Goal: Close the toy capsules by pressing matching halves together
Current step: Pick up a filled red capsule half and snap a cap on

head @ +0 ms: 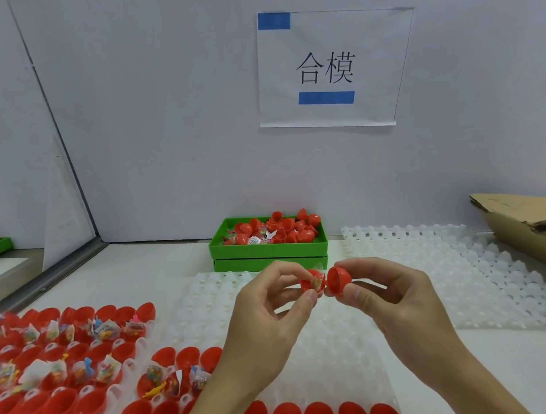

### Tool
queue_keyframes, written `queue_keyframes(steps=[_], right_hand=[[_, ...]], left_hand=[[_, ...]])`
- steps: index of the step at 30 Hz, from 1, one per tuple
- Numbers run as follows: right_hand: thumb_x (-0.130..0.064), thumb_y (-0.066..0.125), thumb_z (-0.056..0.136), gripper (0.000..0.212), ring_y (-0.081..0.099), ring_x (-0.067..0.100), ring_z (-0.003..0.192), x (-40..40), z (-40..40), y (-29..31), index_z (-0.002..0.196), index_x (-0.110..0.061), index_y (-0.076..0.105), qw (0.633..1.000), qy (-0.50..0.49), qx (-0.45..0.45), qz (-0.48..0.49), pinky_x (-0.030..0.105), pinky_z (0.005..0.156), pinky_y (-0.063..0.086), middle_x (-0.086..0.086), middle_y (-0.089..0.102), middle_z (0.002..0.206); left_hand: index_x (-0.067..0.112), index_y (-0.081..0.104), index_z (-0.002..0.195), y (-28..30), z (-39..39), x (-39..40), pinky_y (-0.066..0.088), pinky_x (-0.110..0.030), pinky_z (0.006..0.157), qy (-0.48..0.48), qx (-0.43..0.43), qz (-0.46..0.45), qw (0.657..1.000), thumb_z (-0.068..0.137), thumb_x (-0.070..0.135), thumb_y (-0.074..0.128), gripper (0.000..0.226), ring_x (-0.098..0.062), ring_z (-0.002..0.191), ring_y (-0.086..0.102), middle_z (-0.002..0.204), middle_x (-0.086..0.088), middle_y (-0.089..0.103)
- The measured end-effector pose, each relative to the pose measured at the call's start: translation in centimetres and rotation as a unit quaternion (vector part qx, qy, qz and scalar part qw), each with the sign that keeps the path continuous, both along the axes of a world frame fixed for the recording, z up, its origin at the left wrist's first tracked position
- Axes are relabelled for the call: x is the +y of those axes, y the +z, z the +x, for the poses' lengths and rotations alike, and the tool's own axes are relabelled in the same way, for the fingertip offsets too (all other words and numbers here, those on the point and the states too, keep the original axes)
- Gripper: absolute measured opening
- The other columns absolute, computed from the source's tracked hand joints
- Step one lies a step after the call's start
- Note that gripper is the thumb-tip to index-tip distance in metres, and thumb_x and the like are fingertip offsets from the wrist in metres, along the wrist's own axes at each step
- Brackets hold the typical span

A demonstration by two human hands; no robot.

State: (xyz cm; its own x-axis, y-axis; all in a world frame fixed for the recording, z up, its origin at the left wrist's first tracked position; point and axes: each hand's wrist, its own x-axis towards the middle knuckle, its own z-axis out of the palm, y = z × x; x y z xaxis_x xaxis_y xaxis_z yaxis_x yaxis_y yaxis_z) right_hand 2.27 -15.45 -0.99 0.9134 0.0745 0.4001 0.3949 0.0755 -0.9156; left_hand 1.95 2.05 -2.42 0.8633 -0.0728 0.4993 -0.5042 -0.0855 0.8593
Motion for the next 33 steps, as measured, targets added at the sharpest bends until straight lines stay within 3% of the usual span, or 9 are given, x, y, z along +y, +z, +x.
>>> queue_keyframes(steps=[4,11,14,18,22,29,33], right_hand=[[-0.022,0.076,0.067,0.026,0.075,0.014,0.086,0.3,-0.3,0.2,0.093,-0.021,0.076,1.000,-0.003,-0.007,-0.022,0.013,0.071,0.054,-0.003,0.078,0.090],[-0.022,0.078,0.066,0.026,0.075,0.016,0.084,0.6,-0.5,0.4,0.092,-0.020,0.076,1.000,0.001,-0.016,-0.021,0.015,0.072,0.055,0.000,0.078,0.089],[-0.022,0.078,0.066,0.027,0.075,0.017,0.083,0.7,-0.5,0.2,0.093,-0.019,0.076,0.999,-0.005,-0.017,-0.031,0.016,0.072,0.056,0.000,0.078,0.088],[-0.023,0.079,0.065,0.029,0.075,0.017,0.082,0.8,-0.4,0.2,0.094,-0.017,0.076,0.999,-0.010,-0.018,-0.042,0.016,0.071,0.056,-0.001,0.077,0.087],[-0.024,0.078,0.066,0.028,0.075,0.016,0.083,0.8,-0.5,0.3,0.094,-0.019,0.076,0.999,-0.012,-0.027,-0.040,0.014,0.070,0.055,-0.002,0.077,0.087],[-0.024,0.078,0.064,0.028,0.075,0.013,0.083,1.0,-0.6,0.3,0.092,-0.021,0.076,0.998,-0.029,-0.036,-0.033,0.013,0.069,0.055,-0.006,0.077,0.087],[-0.020,0.077,0.063,0.029,0.075,0.015,0.080,1.0,-0.7,0.4,0.091,-0.018,0.076,0.998,-0.028,-0.041,-0.035,0.015,0.069,0.056,-0.003,0.078,0.084]], left_hand=[[0.030,0.071,0.085,-0.2,-0.1,-0.3,0.055,-0.014,0.070,0.052,-0.049,0.041,0.997,0.086,0.007,0.073,0.023,-0.006,0.089,0.071,0.091,0.015,0.073],[0.030,0.071,0.089,-0.2,-0.3,-0.5,0.054,-0.009,0.074,0.114,-0.143,0.124,0.975,0.085,0.008,0.072,0.023,-0.001,0.093,0.067,0.094,0.019,0.068],[0.036,0.064,0.093,0.0,-0.6,-0.7,0.055,-0.011,0.075,0.129,-0.121,0.120,0.977,0.085,0.008,0.074,0.031,0.002,0.094,0.066,0.090,0.020,0.068],[0.052,0.052,0.115,0.4,-0.9,-0.9,0.054,-0.009,0.076,0.120,-0.075,0.109,0.984,0.088,0.012,0.071,0.051,0.007,0.101,0.062,0.097,0.022,0.068],[0.047,0.063,0.096,0.7,-1.1,-1.1,0.053,-0.007,0.073,0.130,-0.091,0.129,0.979,0.089,0.009,0.069,0.039,0.005,0.099,0.062,0.094,0.023,0.067],[0.024,0.074,0.100,0.4,-0.9,-0.8,0.052,-0.006,0.073,0.124,-0.119,0.156,0.973,0.086,0.008,0.073,0.021,0.003,0.100,0.061,0.097,0.020,0.065],[0.024,0.073,0.095,0.3,-0.9,-0.7,0.052,-0.007,0.074,0.114,-0.126,0.157,0.973,0.083,0.009,0.076,0.019,0.002,0.100,0.062,0.098,0.018,0.064]])
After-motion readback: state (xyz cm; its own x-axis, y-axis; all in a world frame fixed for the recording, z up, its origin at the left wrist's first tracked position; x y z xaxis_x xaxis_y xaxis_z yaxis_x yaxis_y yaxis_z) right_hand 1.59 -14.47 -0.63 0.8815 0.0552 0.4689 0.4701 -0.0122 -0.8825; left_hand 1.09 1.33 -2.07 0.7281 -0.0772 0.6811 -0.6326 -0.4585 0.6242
